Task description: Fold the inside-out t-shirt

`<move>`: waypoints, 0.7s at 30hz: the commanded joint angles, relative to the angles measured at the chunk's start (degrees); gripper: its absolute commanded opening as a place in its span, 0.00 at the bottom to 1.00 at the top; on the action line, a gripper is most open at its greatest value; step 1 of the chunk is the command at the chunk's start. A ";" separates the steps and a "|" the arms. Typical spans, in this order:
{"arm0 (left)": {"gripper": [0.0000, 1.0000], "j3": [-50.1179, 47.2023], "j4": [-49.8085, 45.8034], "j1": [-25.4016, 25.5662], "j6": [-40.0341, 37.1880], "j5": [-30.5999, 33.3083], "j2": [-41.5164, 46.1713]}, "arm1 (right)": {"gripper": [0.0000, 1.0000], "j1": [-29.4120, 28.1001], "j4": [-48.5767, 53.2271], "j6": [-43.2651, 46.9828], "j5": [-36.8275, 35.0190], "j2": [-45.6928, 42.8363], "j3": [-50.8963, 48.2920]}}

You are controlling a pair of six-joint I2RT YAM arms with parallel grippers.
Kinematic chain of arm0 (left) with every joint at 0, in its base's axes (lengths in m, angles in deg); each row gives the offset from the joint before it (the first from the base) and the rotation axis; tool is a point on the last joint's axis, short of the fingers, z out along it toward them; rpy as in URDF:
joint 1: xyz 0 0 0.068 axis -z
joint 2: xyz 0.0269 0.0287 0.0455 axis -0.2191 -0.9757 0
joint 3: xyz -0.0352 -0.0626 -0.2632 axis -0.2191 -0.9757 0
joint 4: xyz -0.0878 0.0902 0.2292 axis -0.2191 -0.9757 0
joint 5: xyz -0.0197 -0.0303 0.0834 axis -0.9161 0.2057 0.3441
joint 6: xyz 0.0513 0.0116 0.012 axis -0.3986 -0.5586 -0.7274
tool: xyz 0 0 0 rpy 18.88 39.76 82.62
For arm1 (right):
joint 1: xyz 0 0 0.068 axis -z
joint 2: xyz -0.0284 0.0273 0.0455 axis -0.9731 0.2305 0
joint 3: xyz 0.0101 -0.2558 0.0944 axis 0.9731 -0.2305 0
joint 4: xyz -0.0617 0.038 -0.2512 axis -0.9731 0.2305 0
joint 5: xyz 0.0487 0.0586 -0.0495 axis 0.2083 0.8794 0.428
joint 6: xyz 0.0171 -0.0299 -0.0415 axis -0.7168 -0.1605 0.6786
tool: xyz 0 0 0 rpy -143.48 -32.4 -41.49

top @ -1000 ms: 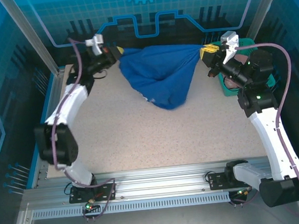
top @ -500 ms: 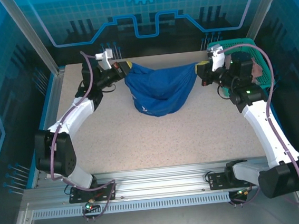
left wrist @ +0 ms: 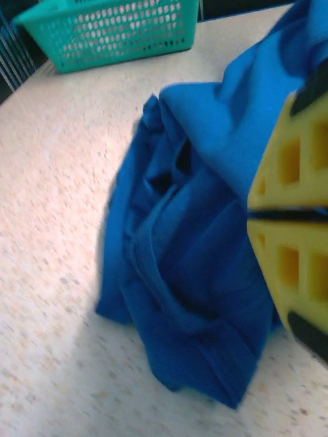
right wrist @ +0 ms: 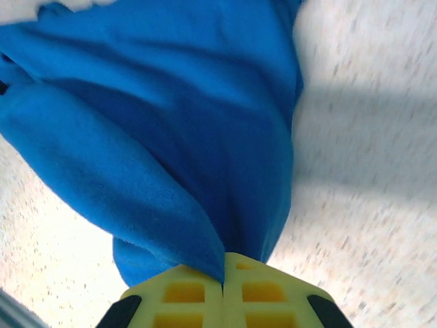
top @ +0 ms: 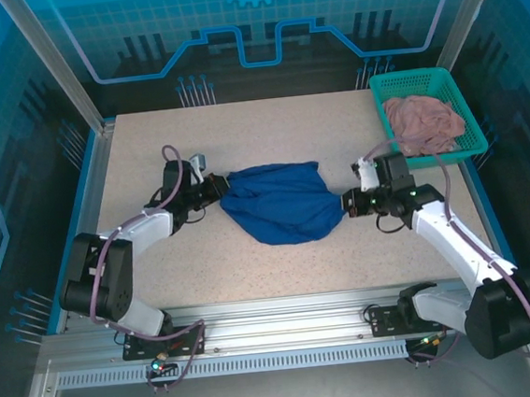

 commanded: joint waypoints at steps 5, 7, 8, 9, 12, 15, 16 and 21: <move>0.46 -4.23 -3.97 3.16 -3.83 8.73 6.30 | 0.00 -12.24 1.87 -6.89 -0.64 1.49 -5.79; 0.53 -4.72 -6.16 5.13 -5.27 12.01 8.55 | 0.00 -14.62 2.34 -7.50 -1.23 1.80 -6.88; 0.55 -4.65 -7.32 6.30 -6.08 13.41 9.39 | 0.00 -15.09 2.61 -7.48 -1.51 1.90 -7.19; 0.58 -4.51 -8.66 7.68 -7.11 14.99 10.19 | 0.00 -15.32 2.73 -7.54 -1.83 2.04 -7.48; 0.63 -4.16 -11.89 10.83 -8.97 17.89 11.26 | 0.00 -15.34 2.61 -7.02 -2.37 2.21 -7.39; 0.62 -2.77 -16.53 11.08 -7.49 18.51 10.22 | 0.00 -15.37 2.06 -6.61 -2.89 2.62 -6.69; 0.59 -2.77 -16.66 11.17 -6.97 17.07 10.07 | 0.00 -15.36 1.99 -6.38 -2.84 2.95 -6.37; 0.53 -3.02 -11.95 12.43 -1.23 7.51 8.59 | 0.00 -15.33 2.17 -4.95 -3.03 4.40 -4.69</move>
